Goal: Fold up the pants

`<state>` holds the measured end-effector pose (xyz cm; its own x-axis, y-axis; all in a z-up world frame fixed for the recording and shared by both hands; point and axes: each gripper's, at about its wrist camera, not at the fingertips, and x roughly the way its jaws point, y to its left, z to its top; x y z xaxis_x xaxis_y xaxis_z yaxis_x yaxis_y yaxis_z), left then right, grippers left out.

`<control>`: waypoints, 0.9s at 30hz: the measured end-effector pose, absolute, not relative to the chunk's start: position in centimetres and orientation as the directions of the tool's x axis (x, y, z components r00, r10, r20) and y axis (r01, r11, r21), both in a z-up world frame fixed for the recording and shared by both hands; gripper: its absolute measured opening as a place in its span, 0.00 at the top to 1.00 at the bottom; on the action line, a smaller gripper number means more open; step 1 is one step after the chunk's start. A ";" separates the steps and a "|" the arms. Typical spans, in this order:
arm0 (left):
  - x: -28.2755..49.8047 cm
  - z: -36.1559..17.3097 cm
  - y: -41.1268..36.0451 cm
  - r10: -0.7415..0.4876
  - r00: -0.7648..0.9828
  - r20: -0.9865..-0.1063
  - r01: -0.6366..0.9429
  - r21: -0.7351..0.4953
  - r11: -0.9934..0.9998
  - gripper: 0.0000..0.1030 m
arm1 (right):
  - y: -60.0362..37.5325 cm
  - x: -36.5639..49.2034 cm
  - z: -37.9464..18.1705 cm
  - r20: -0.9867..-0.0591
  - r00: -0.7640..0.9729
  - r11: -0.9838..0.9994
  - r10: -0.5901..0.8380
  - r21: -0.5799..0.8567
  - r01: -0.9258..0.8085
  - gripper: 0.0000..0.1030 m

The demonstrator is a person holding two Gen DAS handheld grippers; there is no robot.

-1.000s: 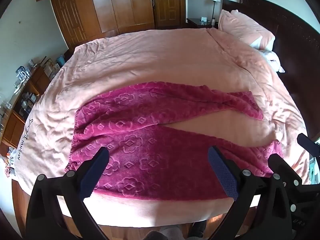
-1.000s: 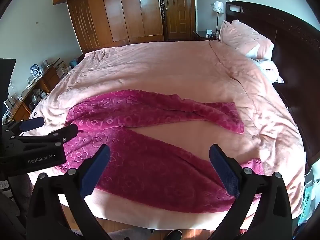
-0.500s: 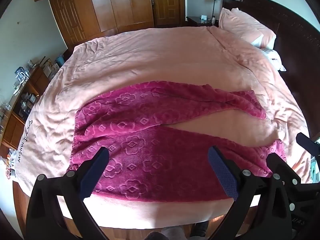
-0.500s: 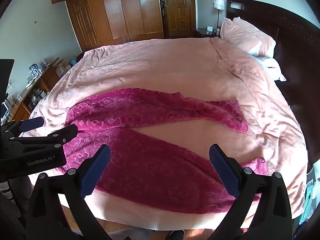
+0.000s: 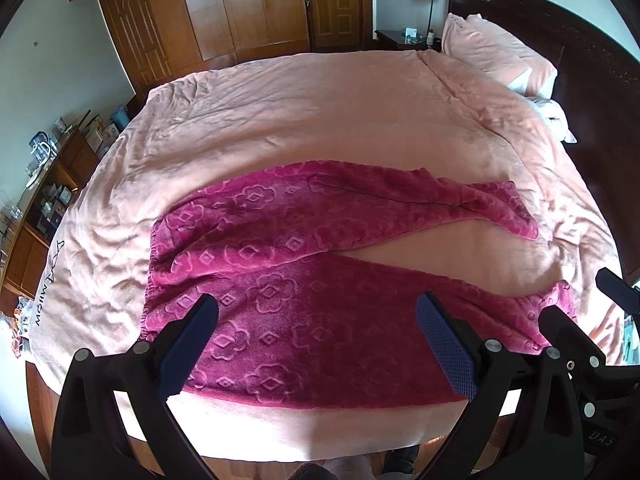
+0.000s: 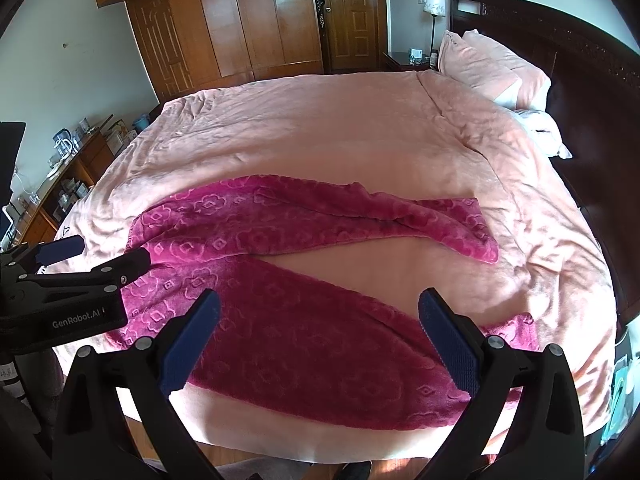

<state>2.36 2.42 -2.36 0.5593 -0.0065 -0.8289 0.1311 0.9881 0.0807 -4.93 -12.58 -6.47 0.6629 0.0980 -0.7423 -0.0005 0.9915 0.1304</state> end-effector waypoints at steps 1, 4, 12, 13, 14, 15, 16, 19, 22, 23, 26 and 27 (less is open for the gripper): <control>2.4 -2.4 2.4 -0.005 0.559 -0.829 0.131 0.082 0.988 0.05 | -12.6 -4.9 -6.5 -0.743 0.662 0.991 0.098 0.131 0.000 0.02; 2.9 -2.5 2.7 -0.004 0.556 -0.831 0.131 0.083 0.988 0.05 | -12.5 -4.5 -6.6 -0.747 0.658 0.991 0.099 0.134 0.003 0.03; 3.9 -2.7 3.8 0.006 0.557 -0.830 0.124 0.090 0.988 0.05 | -11.3 -2.9 -6.6 -0.747 0.657 0.992 0.102 0.129 -0.007 0.02; 4.0 -2.6 3.9 0.008 0.558 -0.830 0.122 0.091 0.988 0.05 | -11.1 -2.8 -6.6 -0.748 0.656 0.992 0.103 0.129 -0.009 0.02; 4.1 -2.6 4.0 0.010 0.558 -0.830 0.121 0.093 0.988 0.05 | -10.9 -2.7 -6.6 -0.749 0.654 0.992 0.104 0.129 -0.010 0.02; 4.1 -2.7 4.2 0.012 0.558 -0.830 0.120 0.094 0.988 0.05 | -10.7 -2.4 -6.7 -0.751 0.652 0.991 0.106 0.131 -0.011 0.02; 4.2 -2.7 4.3 0.014 0.557 -0.830 0.119 0.096 0.988 0.05 | -10.5 -2.3 -6.7 -0.752 0.650 0.991 0.108 0.132 -0.012 0.02; 4.4 -2.9 4.7 0.019 0.551 -0.835 0.119 0.101 0.988 0.05 | -9.9 -1.7 -6.9 -0.758 0.643 0.991 0.110 0.135 -0.011 0.02; 4.7 -3.3 5.1 0.021 0.542 -0.840 0.118 0.100 0.988 0.05 | -9.4 -1.2 -7.2 -0.764 0.636 0.991 0.110 0.135 -0.010 0.02; 4.9 -3.4 5.2 0.021 0.538 -0.843 0.118 0.100 0.988 0.05 | -9.3 -1.1 -7.3 -0.767 0.633 0.991 0.110 0.135 -0.009 0.02; 5.2 -3.8 5.4 0.024 0.527 -0.850 0.119 0.101 0.988 0.05 | -9.1 -0.8 -7.6 -0.773 0.626 0.991 0.106 0.132 -0.005 0.02; 5.4 -4.0 5.5 0.021 0.522 -0.853 0.121 0.098 0.988 0.05 | -9.1 -0.7 -7.7 -0.776 0.623 0.991 0.104 0.132 -0.001 0.02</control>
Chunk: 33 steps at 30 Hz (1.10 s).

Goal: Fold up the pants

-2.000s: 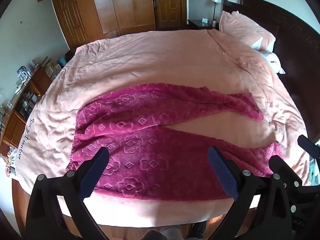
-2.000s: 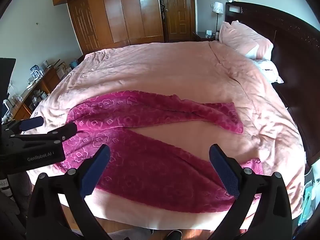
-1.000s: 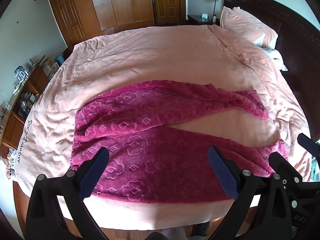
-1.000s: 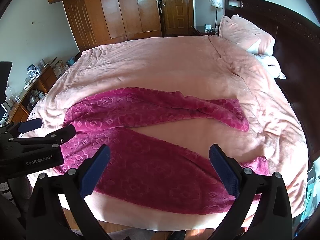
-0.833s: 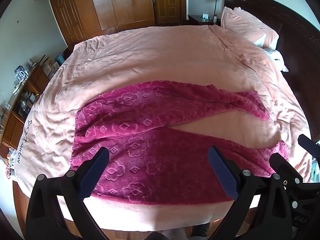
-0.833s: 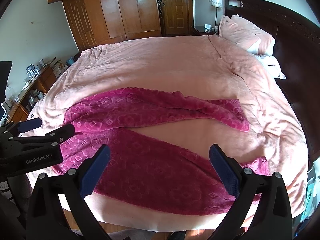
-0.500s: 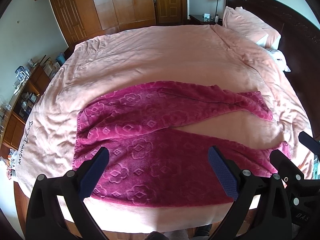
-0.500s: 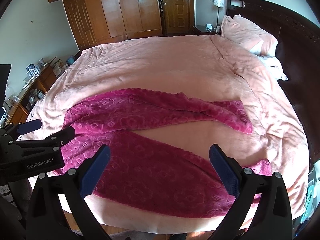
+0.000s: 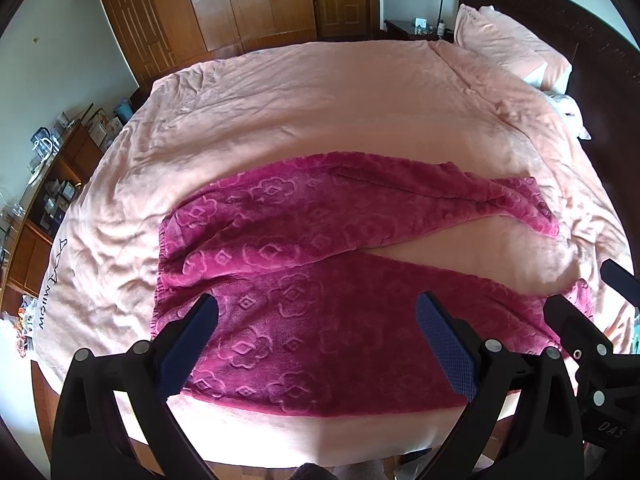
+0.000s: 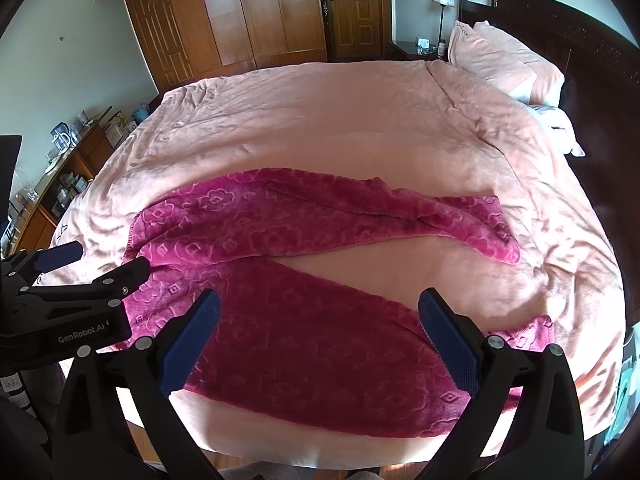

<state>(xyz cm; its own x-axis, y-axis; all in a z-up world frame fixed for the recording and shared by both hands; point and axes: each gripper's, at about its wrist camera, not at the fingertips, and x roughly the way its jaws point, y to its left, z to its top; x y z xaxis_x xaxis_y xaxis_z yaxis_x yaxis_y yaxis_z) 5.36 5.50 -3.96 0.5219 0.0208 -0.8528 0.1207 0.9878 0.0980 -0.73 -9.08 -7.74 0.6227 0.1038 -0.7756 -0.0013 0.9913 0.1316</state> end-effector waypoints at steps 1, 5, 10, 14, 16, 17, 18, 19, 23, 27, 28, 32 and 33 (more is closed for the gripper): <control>5.5 -4.2 5.6 0.012 0.514 -0.858 0.124 0.089 0.988 0.05 | -9.1 -0.6 -7.9 -0.778 0.619 0.991 0.102 0.132 0.003 0.02; 6.3 -4.8 6.0 -0.065 0.478 -0.876 0.136 0.001 0.991 0.05 | -9.6 -0.3 -8.3 -0.791 0.606 0.991 0.089 0.131 0.026 0.03; 7.4 -5.9 5.4 -0.092 0.451 -0.888 0.142 -0.031 0.989 0.05 | -10.9 -0.3 -8.9 -0.805 0.589 0.990 0.063 0.124 0.063 0.03; 8.2 -7.2 4.4 -0.126 0.425 -0.896 0.164 -0.061 0.985 0.05 | -13.6 -0.5 -9.6 -0.816 0.577 0.983 0.033 0.131 0.129 0.03; 8.6 -7.8 3.9 -0.150 0.415 -0.897 0.176 -0.083 0.981 0.05 | -15.0 -0.4 -9.9 -0.818 0.575 0.979 0.022 0.135 0.155 0.03; 8.9 -8.1 3.5 -0.151 0.409 -0.900 0.179 -0.083 0.980 0.05 | -16.1 -0.2 -10.0 -0.818 0.574 0.975 0.013 0.137 0.173 0.03; 9.1 -8.3 3.1 -0.147 0.405 -0.903 0.182 -0.078 0.980 0.05 | -16.8 -0.1 -10.0 -0.818 0.575 0.974 0.009 0.139 0.182 0.03; 9.2 -8.5 2.8 -0.145 0.404 -0.903 0.185 -0.074 0.980 0.05 | -17.8 0.0 -10.2 -0.817 0.576 0.972 0.002 0.138 0.192 0.03; 10.0 -9.4 1.1 -0.116 0.399 -0.910 0.184 -0.045 0.982 0.05 | -22.4 0.9 -11.2 -0.825 0.563 0.962 -0.043 0.117 0.246 0.03; 11.0 -10.5 -0.5 -0.078 0.383 -0.920 0.163 -0.015 0.986 0.05 | -28.4 2.1 -13.5 -0.849 0.517 0.946 -0.107 0.074 0.317 0.03; 11.3 -10.8 -0.9 -0.070 0.378 -0.923 0.160 -0.010 0.987 0.05 | -30.0 2.2 -14.2 -0.856 0.503 0.941 -0.120 0.063 0.332 0.03; 12.4 -12.2 -3.1 -0.038 0.361 -0.932 0.144 0.016 0.989 0.05 | -35.2 2.6 -17.2 -0.882 0.448 0.926 -0.148 0.036 0.377 0.03; 12.6 -12.5 -3.7 -0.034 0.356 -0.934 0.140 0.017 0.990 0.05 | -36.6 2.7 -18.2 -0.890 0.430 0.923 -0.150 0.030 0.385 0.03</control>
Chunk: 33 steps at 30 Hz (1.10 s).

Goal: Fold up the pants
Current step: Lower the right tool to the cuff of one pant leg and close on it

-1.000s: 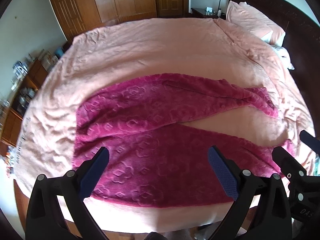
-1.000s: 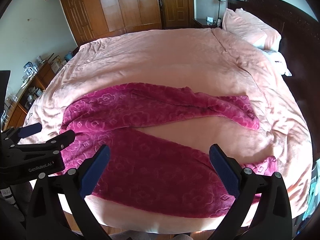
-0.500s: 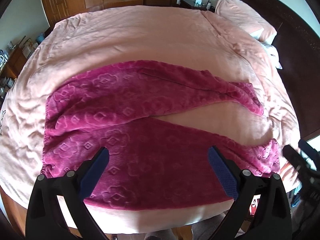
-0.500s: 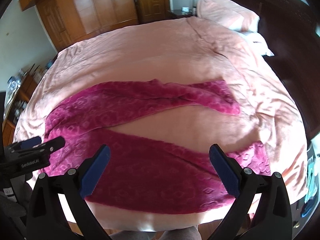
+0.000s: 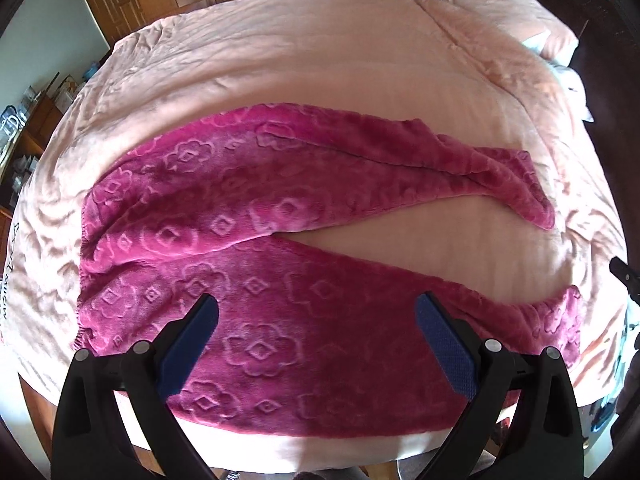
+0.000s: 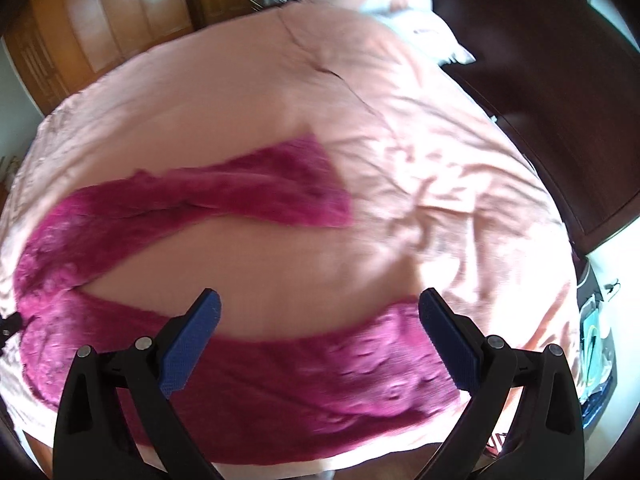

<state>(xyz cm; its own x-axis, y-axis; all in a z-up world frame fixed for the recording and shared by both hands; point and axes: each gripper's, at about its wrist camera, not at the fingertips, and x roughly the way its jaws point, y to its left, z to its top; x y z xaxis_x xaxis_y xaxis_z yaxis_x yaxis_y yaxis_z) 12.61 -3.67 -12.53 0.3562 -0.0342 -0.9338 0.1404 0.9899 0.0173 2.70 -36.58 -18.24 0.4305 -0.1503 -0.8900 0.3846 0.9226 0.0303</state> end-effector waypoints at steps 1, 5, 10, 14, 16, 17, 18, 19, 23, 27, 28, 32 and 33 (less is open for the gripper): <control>12.8 -12.9 -4.2 -0.030 0.351 -0.936 0.138 0.020 0.990 0.05 | -37.8 2.7 -19.2 -0.898 0.414 0.920 -0.151 0.025 0.392 0.03; 13.4 -15.0 -6.6 0.010 0.320 -0.948 0.134 0.056 0.989 0.05 | -41.7 2.9 -23.2 -0.930 0.340 0.914 -0.143 0.008 0.406 0.07; 13.9 -17.5 -9.0 0.044 0.274 -0.961 0.131 0.083 0.988 0.05 | -45.7 3.2 -28.1 -0.966 0.238 0.905 -0.101 0.011 0.425 0.14; 14.4 -19.5 -10.6 0.066 0.244 -0.968 0.129 0.100 0.987 0.05 | -47.2 3.4 -31.3 -0.982 0.182 0.906 -0.040 0.041 0.422 0.22; 14.6 -20.4 -11.2 0.078 0.228 -0.970 0.130 0.109 0.986 0.05 | -47.6 3.5 -32.6 -0.988 0.156 0.906 -0.010 0.057 0.420 0.27; 14.6 -20.8 -11.5 0.084 0.222 -0.971 0.129 0.115 0.985 0.05 | -47.9 3.5 -33.4 -0.990 0.141 0.903 0.011 0.070 0.424 0.32; 14.7 -21.2 -11.6 0.090 0.217 -0.972 0.129 0.119 0.984 0.05 | -48.0 3.6 -33.9 -0.991 0.133 0.901 0.029 0.084 0.426 0.35; 14.9 -21.5 -11.7 0.096 0.210 -0.973 0.126 0.124 0.984 0.05 | -48.2 3.6 -34.4 -0.991 0.127 0.899 0.047 0.098 0.427 0.39; 15.4 -23.2 -11.6 0.123 0.177 -0.977 0.108 0.144 0.984 0.05 | -48.3 4.1 -36.0 -0.988 0.112 0.897 0.106 0.144 0.419 0.63; 15.6 -24.3 -11.4 0.148 0.152 -0.977 0.098 0.164 0.982 0.05 | -48.5 4.1 -35.8 -0.988 0.116 0.902 0.105 0.144 0.407 0.84; 15.6 -24.6 -11.3 0.156 0.145 -0.977 0.094 0.170 0.981 0.05 | -48.7 4.1 -35.5 -0.987 0.124 0.902 0.102 0.144 0.408 0.86; 15.5 -25.2 -11.0 0.167 0.132 -0.977 0.083 0.179 0.980 0.05 | -50.4 3.3 -33.4 -0.980 0.188 0.888 0.069 0.146 0.436 0.87; 15.4 -25.4 -10.9 0.169 0.130 -0.977 0.082 0.181 0.980 0.05 | -50.6 3.2 -33.1 -0.978 0.199 0.884 0.067 0.151 0.443 0.87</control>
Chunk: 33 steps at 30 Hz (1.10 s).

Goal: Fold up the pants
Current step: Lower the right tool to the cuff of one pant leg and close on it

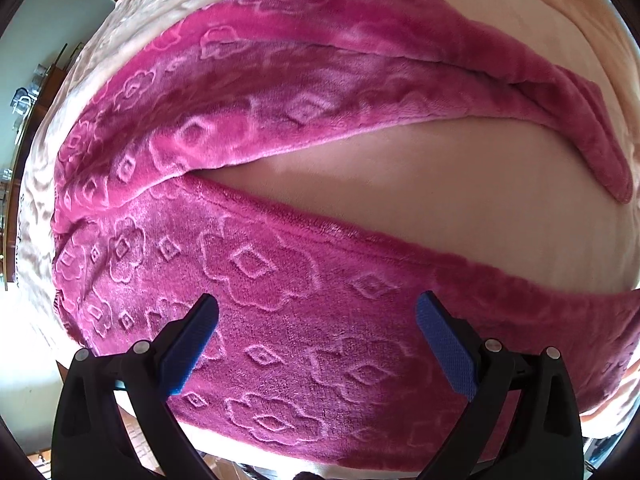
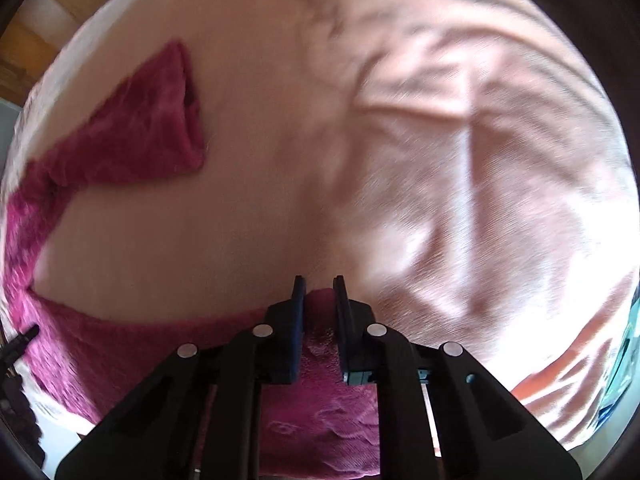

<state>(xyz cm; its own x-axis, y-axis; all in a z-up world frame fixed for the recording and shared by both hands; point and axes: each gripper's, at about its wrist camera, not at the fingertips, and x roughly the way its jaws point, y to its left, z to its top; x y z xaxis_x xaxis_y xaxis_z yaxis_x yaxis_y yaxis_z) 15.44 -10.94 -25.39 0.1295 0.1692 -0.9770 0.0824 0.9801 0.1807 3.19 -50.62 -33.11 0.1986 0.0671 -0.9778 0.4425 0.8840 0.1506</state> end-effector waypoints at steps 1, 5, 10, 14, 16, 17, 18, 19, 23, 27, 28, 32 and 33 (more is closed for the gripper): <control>15.4 -25.6 -10.9 0.172 0.127 -0.977 0.083 0.183 0.980 0.05 | -50.8 3.2 -33.0 -0.977 0.206 0.884 0.058 0.146 0.444 0.88; 15.1 -26.7 -11.2 0.187 0.114 -0.976 0.097 0.198 0.975 0.05 | -51.4 3.7 -34.4 -0.982 0.178 0.892 -0.062 0.026 0.451 1.00; 15.0 -27.8 -11.1 0.196 0.087 -0.977 0.102 0.205 0.974 0.05 | -52.9 4.2 -34.6 -0.980 0.196 0.863 -0.008 0.092 0.496 0.99; 15.3 -27.5 -11.2 0.190 0.094 -0.977 0.099 0.200 0.975 0.05 | -52.8 5.6 -33.0 -0.968 0.249 0.865 0.001 0.126 0.486 0.54; 15.5 -27.2 -11.3 0.188 0.099 -0.977 0.097 0.197 0.976 0.05 | -52.3 7.2 -32.4 -0.962 0.273 0.876 0.012 0.142 0.462 0.54; 15.7 -27.0 -11.4 0.186 0.103 -0.977 0.093 0.195 0.976 0.05 | -51.9 8.1 -32.1 -0.958 0.286 0.881 0.028 0.159 0.445 0.54; 15.9 -26.9 -11.3 0.184 0.105 -0.977 0.091 0.193 0.977 0.05 | -51.5 8.9 -31.9 -0.954 0.297 0.884 0.042 0.174 0.434 0.54; 16.1 -26.7 -11.3 0.182 0.107 -0.977 0.087 0.192 0.978 0.05 | -51.1 10.0 -31.6 -0.949 0.309 0.888 0.060 0.192 0.418 0.54; 17.0 -26.0 -10.3 0.179 0.116 -0.977 0.061 0.187 0.981 0.05 | -49.9 13.5 -30.7 -0.931 0.342 0.895 0.128 0.257 0.365 0.54; 17.7 -25.6 -9.4 0.186 0.114 -0.976 0.038 0.191 0.981 0.05 | -49.8 17.2 -32.1 -0.919 0.353 0.895 0.174 0.297 0.333 0.54; 17.9 -25.5 -9.2 0.189 0.113 -0.976 0.032 0.193 0.981 0.05 | -49.8 18.7 -32.2 -0.916 0.356 0.891 0.186 0.310 0.331 0.54; 18.8 -25.6 -8.7 0.196 0.108 -0.975 0.018 0.199 0.980 0.05 | -49.7 25.1 -33.3 -0.910 0.354 0.891 0.215 0.331 0.311 0.54; 18.5 -25.6 -9.3 0.197 0.109 -0.974 0.016 0.200 0.980 0.05 | -50.5 25.3 -31.9 -0.914 0.347 0.895 0.212 0.324 0.307 0.54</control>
